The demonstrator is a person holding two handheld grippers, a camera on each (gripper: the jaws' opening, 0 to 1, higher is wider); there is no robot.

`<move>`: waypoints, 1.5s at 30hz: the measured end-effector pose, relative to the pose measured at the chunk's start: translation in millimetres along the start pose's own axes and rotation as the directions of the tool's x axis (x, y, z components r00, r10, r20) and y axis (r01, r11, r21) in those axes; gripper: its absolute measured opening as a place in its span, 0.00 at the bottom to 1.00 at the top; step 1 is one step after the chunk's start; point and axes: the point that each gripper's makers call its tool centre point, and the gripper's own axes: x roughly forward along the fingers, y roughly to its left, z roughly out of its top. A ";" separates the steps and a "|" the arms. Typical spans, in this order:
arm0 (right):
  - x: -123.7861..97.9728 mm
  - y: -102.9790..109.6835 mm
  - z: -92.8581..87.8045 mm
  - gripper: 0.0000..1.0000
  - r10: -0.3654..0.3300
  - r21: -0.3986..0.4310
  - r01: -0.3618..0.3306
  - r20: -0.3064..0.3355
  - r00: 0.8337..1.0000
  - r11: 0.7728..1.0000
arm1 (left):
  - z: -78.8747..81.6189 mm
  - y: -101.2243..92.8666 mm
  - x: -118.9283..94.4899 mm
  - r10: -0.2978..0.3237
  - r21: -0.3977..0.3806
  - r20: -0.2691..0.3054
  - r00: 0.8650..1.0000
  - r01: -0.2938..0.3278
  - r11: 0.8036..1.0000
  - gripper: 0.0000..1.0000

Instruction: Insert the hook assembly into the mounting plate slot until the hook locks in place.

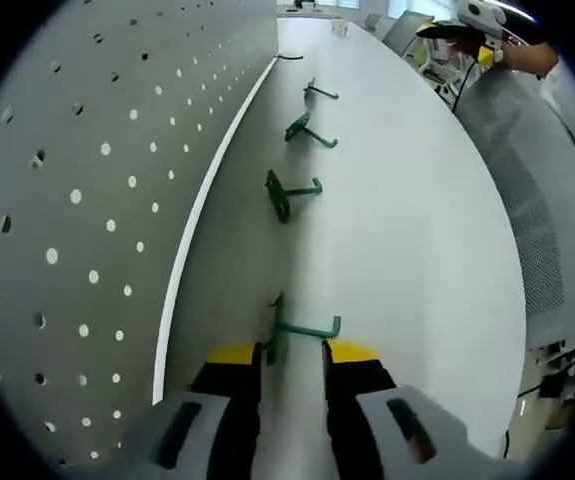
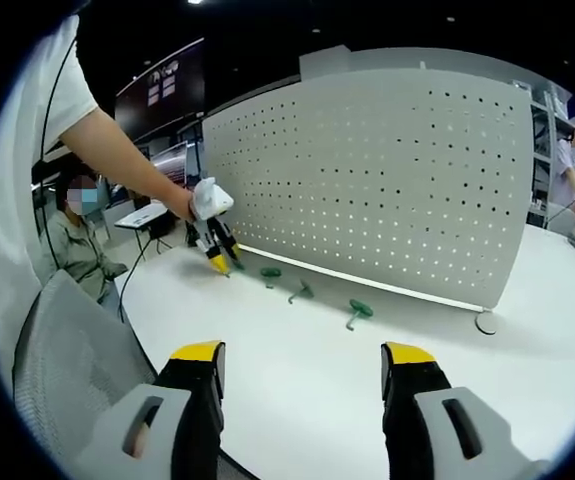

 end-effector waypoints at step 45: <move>-0.6 -1.3 3.5 0.61 -0.005 0.001 0.005 0.014 1.000 1.000 | 8.2 6.8 -13.2 0.145 -0.075 0.130 0.981 -0.136 0.988 0.01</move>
